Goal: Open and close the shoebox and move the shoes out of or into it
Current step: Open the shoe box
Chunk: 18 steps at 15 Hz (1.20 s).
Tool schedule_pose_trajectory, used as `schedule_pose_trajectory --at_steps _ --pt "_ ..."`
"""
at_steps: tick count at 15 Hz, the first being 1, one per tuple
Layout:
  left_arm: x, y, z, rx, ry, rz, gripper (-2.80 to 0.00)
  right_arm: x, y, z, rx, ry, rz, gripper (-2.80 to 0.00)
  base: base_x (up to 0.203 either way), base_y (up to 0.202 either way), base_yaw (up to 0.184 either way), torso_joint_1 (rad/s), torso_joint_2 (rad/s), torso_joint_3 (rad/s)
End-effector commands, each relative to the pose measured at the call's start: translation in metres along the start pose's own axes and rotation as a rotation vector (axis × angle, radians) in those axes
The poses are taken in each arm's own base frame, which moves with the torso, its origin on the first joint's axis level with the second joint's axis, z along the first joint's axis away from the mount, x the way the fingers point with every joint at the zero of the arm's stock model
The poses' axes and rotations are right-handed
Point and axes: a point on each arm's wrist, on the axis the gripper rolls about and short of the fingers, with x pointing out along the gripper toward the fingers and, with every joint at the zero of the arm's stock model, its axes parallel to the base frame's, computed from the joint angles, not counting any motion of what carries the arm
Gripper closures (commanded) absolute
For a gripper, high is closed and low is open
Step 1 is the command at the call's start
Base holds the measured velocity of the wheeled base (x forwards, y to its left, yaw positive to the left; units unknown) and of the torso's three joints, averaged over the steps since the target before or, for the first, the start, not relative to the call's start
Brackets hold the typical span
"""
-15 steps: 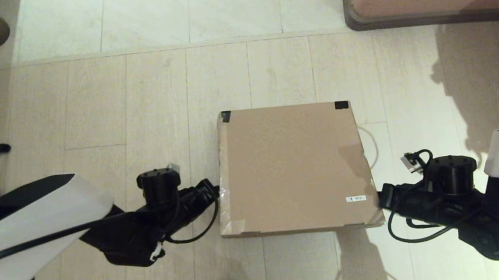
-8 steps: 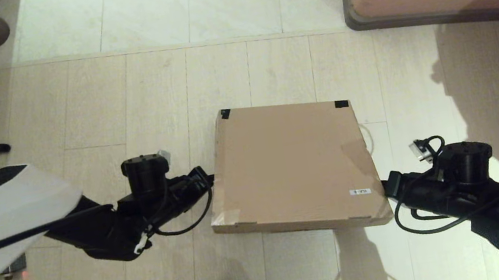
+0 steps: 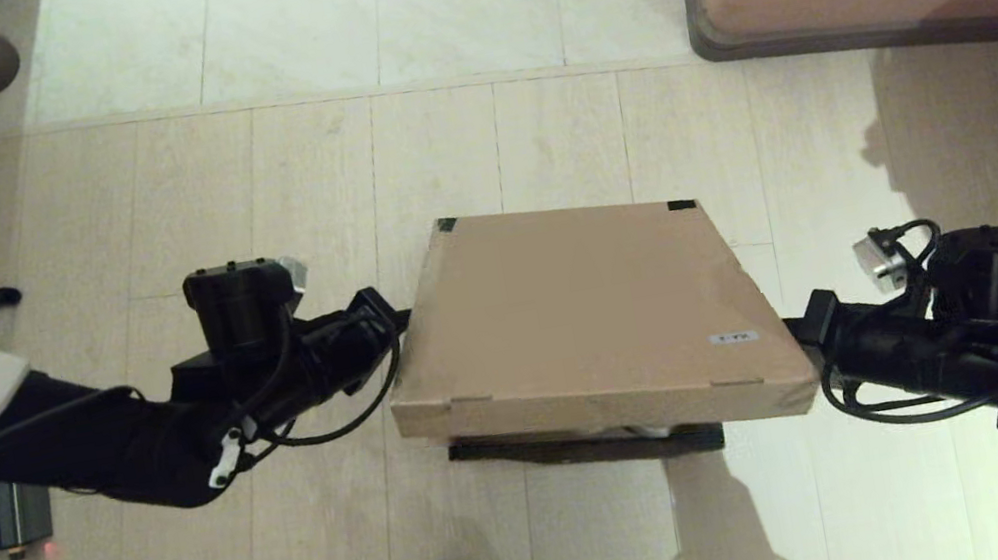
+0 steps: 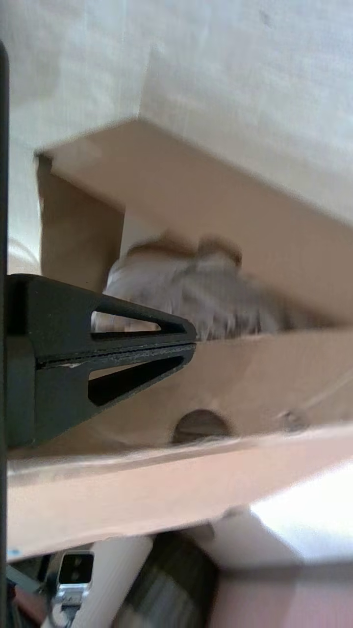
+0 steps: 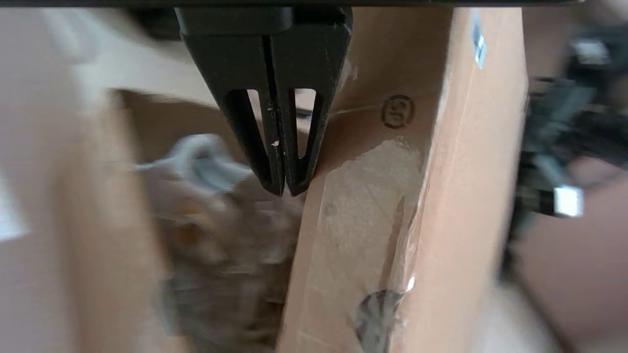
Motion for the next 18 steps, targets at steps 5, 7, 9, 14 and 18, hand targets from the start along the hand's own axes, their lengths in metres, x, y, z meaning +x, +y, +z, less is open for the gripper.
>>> schedule_pose_trajectory --at_steps 5,7,9,14,18 --pt "-0.020 -0.021 0.030 0.003 -0.073 -0.031 0.00 -0.013 0.039 0.021 0.016 -0.024 0.083 0.00 0.000 0.000 0.000 0.000 0.00 0.000" --pt "-0.031 -0.015 0.049 -0.003 -0.119 -0.002 0.00 -0.013 0.048 0.029 0.007 -0.033 0.094 0.00 0.000 0.000 0.000 0.000 0.00 0.000" --pt "-0.043 -0.010 0.069 -0.008 -0.167 0.024 0.00 -0.011 0.057 0.038 0.002 -0.037 0.100 0.00 0.000 0.000 0.000 0.000 0.00 0.000" --pt "-0.075 -0.030 0.071 -0.012 -0.139 0.029 0.00 -0.001 0.082 0.068 -0.021 -0.061 0.130 0.00 0.000 0.000 0.000 0.000 0.00 0.000" --pt "-0.076 -0.048 0.045 -0.004 -0.060 -0.014 0.00 0.023 0.093 0.100 -0.043 -0.097 0.155 0.00 0.000 0.000 0.000 0.000 0.00 0.000"
